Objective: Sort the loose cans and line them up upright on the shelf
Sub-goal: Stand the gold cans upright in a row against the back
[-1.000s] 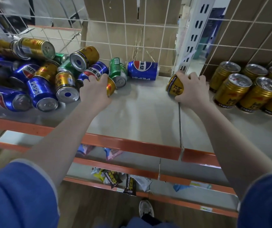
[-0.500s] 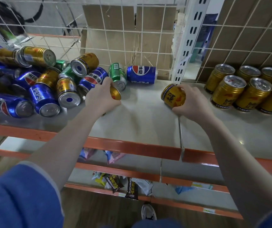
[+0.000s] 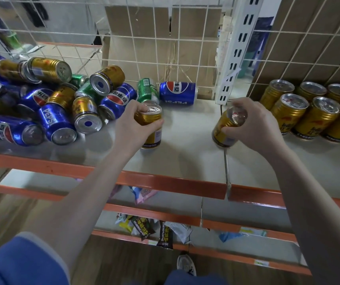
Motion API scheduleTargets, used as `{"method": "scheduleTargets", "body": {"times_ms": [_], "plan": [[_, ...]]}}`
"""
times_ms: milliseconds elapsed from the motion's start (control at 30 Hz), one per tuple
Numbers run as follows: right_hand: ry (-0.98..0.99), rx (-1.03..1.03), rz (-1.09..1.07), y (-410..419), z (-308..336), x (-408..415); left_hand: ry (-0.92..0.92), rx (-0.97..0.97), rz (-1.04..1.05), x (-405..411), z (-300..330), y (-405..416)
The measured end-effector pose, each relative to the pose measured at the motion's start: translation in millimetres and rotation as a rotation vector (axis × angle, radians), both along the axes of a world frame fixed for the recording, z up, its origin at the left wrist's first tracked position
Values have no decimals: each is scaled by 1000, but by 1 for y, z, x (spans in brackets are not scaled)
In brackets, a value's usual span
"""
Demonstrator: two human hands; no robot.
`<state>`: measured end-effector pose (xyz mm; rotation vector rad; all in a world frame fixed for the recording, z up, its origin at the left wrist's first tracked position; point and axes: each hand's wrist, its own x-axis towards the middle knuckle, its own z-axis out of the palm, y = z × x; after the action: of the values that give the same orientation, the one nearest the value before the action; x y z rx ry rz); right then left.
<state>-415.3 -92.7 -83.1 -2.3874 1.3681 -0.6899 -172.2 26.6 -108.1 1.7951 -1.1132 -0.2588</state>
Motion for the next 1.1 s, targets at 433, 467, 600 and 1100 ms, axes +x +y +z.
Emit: {"method": "scheduleTargets", "body": {"times_ms": [433,467,600,1100], "plan": [[234,35,24,4,15,9,-168,227,-141,8,14,9],[231,25,2,5,14,11,-201,252,-141,10,15,9],[198,-38,-76,12,13,12,-263,318,-134,11,21,8],[75,-43,-277,46,26,-94,-237,333,-404,-75,60,-18]]}}
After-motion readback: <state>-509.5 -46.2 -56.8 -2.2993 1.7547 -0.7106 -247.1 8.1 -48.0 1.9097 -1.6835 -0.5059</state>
